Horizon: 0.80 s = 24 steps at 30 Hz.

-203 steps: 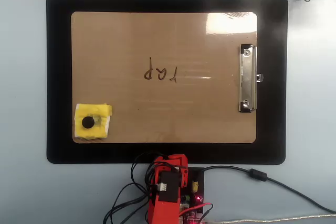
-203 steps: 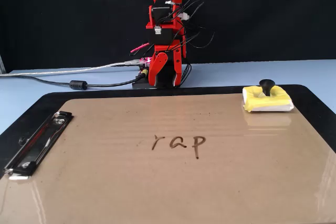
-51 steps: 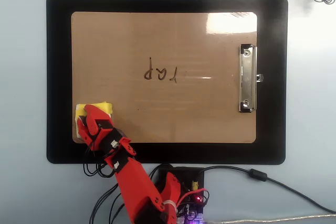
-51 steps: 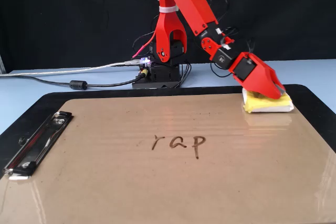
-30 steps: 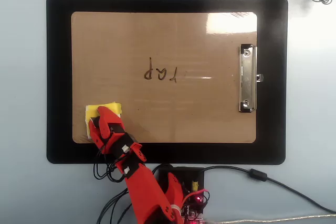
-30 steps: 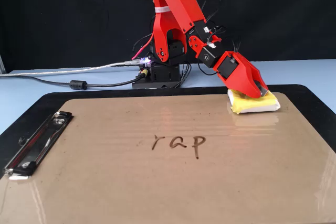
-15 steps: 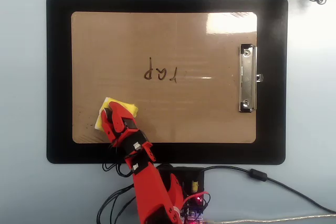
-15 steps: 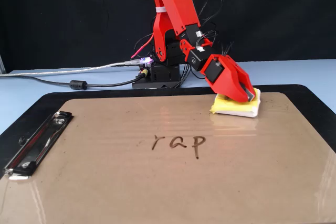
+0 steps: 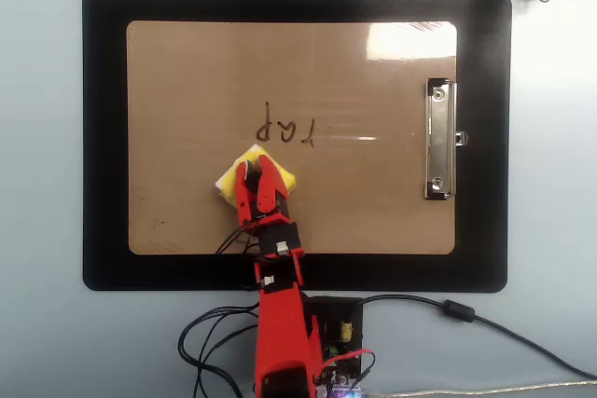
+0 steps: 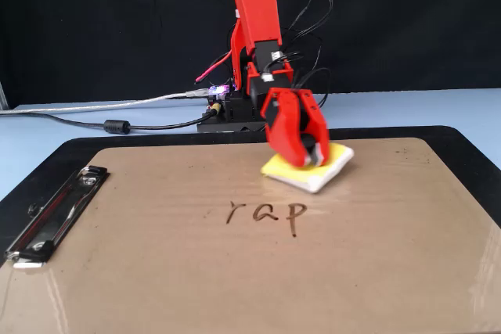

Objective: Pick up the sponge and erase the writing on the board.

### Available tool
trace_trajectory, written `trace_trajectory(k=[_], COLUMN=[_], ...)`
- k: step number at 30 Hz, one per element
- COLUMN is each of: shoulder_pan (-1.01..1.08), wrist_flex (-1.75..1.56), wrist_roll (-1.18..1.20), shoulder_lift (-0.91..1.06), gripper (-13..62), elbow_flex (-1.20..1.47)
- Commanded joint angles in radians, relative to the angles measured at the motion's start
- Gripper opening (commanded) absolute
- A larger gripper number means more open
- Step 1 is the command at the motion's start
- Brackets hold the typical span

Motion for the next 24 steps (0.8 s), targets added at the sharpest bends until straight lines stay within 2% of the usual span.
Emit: trace_trajectory(k=[1,8,12,17,19,24], shoulder_pan=[0.049,0.293,0.308,0.298,0.299,0.241], wrist_flex=[-0.052,-0.052,-0.048,-0.052,-0.06,-0.091], wrist_roll=[0.0,0.104,0.137,0.133,0.13,0.127], shoulder_lift=[0.011,-0.196,-0.339,-0.422,-0.414,-0.196], gripper=[-8.0,-8.0,-8.0,-8.0,-8.0,-8.0], elbow_flex=[-0.034,-0.229,-0.348,-0.449,-0.362,-0.11])
